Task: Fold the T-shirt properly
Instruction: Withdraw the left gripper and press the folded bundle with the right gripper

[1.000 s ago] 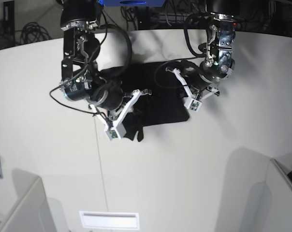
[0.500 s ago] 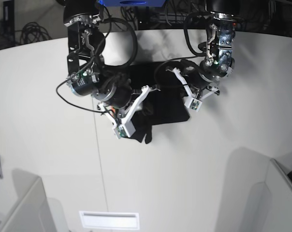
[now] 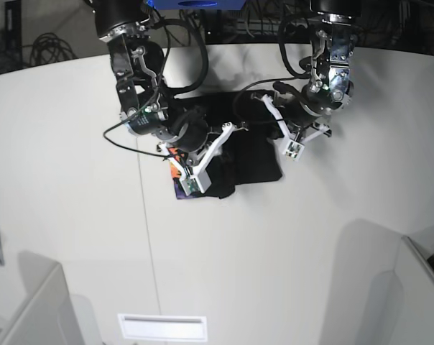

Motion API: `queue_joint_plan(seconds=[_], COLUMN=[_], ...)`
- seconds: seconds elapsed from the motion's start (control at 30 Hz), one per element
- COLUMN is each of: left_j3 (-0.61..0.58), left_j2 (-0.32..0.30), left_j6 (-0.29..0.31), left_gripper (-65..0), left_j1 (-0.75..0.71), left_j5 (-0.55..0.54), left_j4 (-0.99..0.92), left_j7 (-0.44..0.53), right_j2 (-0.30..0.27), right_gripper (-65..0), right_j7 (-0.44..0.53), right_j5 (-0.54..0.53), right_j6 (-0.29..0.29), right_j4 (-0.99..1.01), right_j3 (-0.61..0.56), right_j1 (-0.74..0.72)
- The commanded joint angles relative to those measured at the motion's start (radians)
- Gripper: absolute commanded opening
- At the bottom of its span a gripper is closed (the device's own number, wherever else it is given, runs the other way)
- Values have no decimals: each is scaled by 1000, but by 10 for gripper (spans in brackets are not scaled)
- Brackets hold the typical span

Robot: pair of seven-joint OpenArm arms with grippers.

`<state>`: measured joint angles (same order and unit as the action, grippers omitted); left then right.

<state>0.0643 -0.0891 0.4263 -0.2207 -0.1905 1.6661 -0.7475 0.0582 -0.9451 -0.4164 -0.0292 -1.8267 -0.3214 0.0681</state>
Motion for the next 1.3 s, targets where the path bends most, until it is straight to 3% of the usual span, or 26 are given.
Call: queue_joint_plan(seconds=[0.0, 0.1, 0.3, 0.63, 0.87, 1.0, 1.07, 1.27], left_j3=[25, 58, 131, 378, 486, 578, 609, 688], left_j2=[-4, -5, -22, -22, -28, -28, -28, -28], left_j6=[3, 3, 3, 7, 15, 95, 122, 131], left_gripper=[-650, -650, -650, -650, -650, -650, -650, -650], left_j1=[-6, -19, -67, -188, -217, -216, -214, -213], left_j5=[-5, -5, -16, -16, -65, -116, -119, -119], left_j4=[36, 67, 134, 202, 199, 199, 199, 197], left_j7=[16, 13, -88, -91, -91, -93, -93, -94], right_j2=[12, 22, 35, 50, 53, 55, 55, 55], right_gripper=[-650, -650, -650, -650, -645, -350, -270, -254], right_j7=[21, 19, 28, 116, 111, 111, 111, 111], right_j5=[-14, -16, -12, -12, -19, -19, -19, -20], right_j6=[5, 5, 4, 4, 4, 4, 4, 4], right_j4=[-25, -23, 34, 193, 209, 201, 200, 161], right_j3=[-3, -15, -38, -38, -38, -38, -38, -40], right_j1=[-14, -14, -31, -54, -57, -55, -55, -52])
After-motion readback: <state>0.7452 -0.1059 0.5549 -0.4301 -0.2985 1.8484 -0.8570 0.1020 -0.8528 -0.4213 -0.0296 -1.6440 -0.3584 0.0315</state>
